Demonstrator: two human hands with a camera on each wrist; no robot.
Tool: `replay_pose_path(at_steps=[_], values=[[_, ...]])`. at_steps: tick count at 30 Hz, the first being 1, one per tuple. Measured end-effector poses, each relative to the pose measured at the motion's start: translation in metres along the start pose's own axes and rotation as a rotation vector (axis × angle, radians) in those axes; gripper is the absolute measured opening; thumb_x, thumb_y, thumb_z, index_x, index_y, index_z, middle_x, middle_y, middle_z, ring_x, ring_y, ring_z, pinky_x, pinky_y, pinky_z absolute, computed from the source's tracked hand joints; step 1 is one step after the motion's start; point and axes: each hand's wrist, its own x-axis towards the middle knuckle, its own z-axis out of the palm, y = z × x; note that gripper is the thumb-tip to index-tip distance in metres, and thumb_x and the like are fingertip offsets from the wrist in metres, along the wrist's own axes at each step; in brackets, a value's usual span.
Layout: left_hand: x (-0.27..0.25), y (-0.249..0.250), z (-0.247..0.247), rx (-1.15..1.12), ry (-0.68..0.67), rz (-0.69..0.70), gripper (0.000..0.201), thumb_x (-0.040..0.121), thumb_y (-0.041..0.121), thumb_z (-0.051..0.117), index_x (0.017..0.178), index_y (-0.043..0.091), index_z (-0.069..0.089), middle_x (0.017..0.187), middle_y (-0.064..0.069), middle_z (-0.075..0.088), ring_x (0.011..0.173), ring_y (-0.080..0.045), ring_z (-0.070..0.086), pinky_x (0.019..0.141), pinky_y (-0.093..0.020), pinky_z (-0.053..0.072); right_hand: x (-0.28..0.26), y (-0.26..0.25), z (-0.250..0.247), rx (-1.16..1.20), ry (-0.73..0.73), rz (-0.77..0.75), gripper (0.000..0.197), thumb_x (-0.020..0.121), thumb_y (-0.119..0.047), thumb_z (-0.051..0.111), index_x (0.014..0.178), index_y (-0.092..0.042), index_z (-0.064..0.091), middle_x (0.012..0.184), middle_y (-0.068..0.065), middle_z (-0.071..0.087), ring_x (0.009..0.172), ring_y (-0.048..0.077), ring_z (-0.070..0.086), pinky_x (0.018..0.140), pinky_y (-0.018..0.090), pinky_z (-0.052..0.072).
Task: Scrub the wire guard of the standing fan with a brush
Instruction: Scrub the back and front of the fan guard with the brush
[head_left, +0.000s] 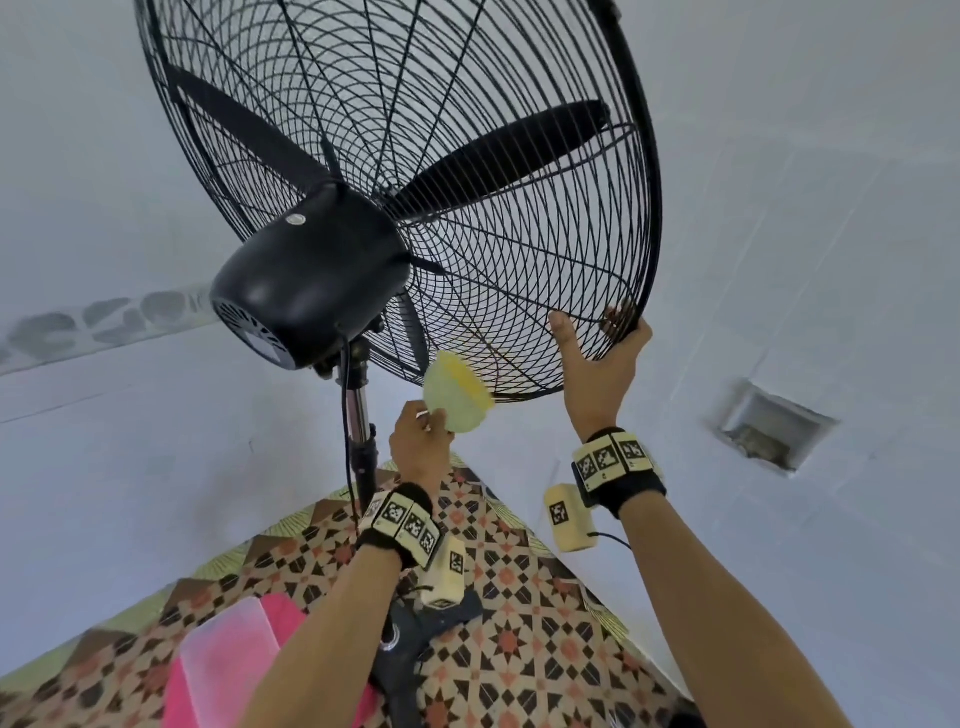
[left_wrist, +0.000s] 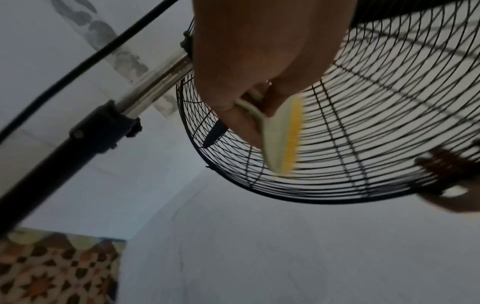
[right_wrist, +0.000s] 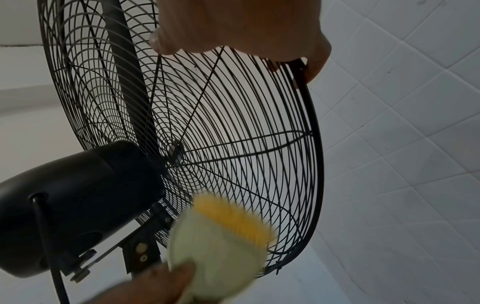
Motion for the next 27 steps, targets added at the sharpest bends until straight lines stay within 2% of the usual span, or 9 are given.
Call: replay_pose_path(at_steps=[2, 7, 9, 13, 15, 18, 21, 24, 27], values=[[0.004, -0.003, -0.006, -0.019, 0.028, -0.054, 0.012, 0.102, 0.017, 0.064, 0.111, 0.011, 0.06, 0.117, -0.016, 0.072, 0.102, -0.031, 0.074, 0.082, -0.05, 0.064, -0.001, 0.0, 0.0, 0.005, -0.003, 0.004, 0.09, 0.076, -0.06, 0.082, 0.142, -0.019, 0.037, 0.134, -0.003, 0.054, 0.122, 0.011, 0.051, 0.105, 0.024, 0.042], [-0.028, 0.014, -0.005, -0.239, -0.256, 0.076, 0.013, 0.103, 0.011, 0.063, 0.111, 0.002, 0.06, 0.114, -0.012, 0.073, 0.102, -0.021, 0.074, 0.084, -0.035, 0.064, -0.003, 0.002, 0.002, 0.001, 0.009, -0.001, 0.09, 0.076, -0.061, 0.082, 0.141, -0.019, 0.036, 0.134, -0.003, 0.054, 0.123, 0.012, 0.051, 0.106, 0.026, 0.043], [-0.028, 0.01, 0.006, -0.195, -0.218, 0.082, 0.01, 0.103, 0.015, 0.064, 0.109, 0.007, 0.061, 0.114, -0.012, 0.072, 0.104, -0.021, 0.073, 0.085, -0.036, 0.064, -0.003, 0.002, 0.003, -0.002, 0.006, 0.004, 0.091, 0.075, -0.064, 0.081, 0.142, -0.019, 0.036, 0.134, -0.003, 0.054, 0.123, 0.013, 0.051, 0.107, 0.028, 0.043], [0.003, -0.022, 0.009, 0.044, -0.018, -0.039, 0.016, 0.099, 0.031, 0.064, 0.11, 0.019, 0.059, 0.119, -0.016, 0.073, 0.095, -0.031, 0.076, 0.075, -0.052, 0.065, 0.003, -0.001, 0.0, -0.01, -0.02, -0.015, 0.091, 0.075, -0.065, 0.08, 0.14, -0.018, 0.037, 0.132, -0.001, 0.054, 0.123, 0.014, 0.052, 0.106, 0.028, 0.043], [0.009, -0.031, 0.003, 0.024, -0.014, -0.059, 0.012, 0.099, 0.031, 0.064, 0.107, 0.025, 0.056, 0.121, -0.016, 0.073, 0.094, -0.032, 0.076, 0.075, -0.057, 0.064, 0.002, 0.0, -0.002, -0.008, -0.023, -0.011, 0.091, 0.075, -0.064, 0.08, 0.14, -0.018, 0.037, 0.132, -0.001, 0.054, 0.122, 0.014, 0.052, 0.104, 0.025, 0.043], [-0.019, -0.011, 0.004, -0.117, -0.154, 0.06, 0.005, 0.104, 0.017, 0.063, 0.103, 0.019, 0.058, 0.115, -0.006, 0.072, 0.105, -0.023, 0.074, 0.084, -0.043, 0.064, -0.002, 0.001, -0.001, 0.003, -0.014, -0.001, 0.093, 0.074, -0.064, 0.081, 0.141, -0.018, 0.037, 0.135, -0.001, 0.054, 0.124, 0.014, 0.052, 0.105, 0.024, 0.042], [-0.041, 0.004, 0.015, -0.158, -0.283, 0.218, 0.012, 0.107, 0.02, 0.056, 0.112, 0.01, 0.052, 0.117, 0.0, 0.07, 0.111, -0.014, 0.07, 0.089, -0.031, 0.062, -0.002, 0.001, 0.0, -0.007, -0.007, 0.002, 0.095, 0.073, -0.067, 0.08, 0.141, -0.018, 0.037, 0.134, -0.002, 0.054, 0.123, 0.013, 0.052, 0.103, 0.021, 0.043], [-0.037, -0.011, 0.024, -0.048, -0.247, 0.22, 0.017, 0.109, 0.025, 0.051, 0.113, 0.009, 0.046, 0.107, -0.001, 0.071, 0.094, -0.012, 0.076, 0.079, -0.033, 0.064, 0.002, -0.001, -0.003, -0.019, -0.033, -0.002, 0.092, 0.073, -0.067, 0.08, 0.138, -0.019, 0.037, 0.13, -0.005, 0.054, 0.12, 0.011, 0.053, 0.095, 0.009, 0.04], [-0.025, -0.023, 0.017, 0.136, -0.136, 0.123, 0.016, 0.111, 0.022, 0.046, 0.115, 0.006, 0.044, 0.111, -0.006, 0.068, 0.077, -0.012, 0.072, 0.057, -0.023, 0.06, 0.001, -0.001, -0.004, -0.023, -0.035, -0.023, 0.09, 0.074, -0.065, 0.08, 0.137, -0.018, 0.037, 0.128, -0.001, 0.055, 0.118, 0.014, 0.053, 0.097, 0.015, 0.044]])
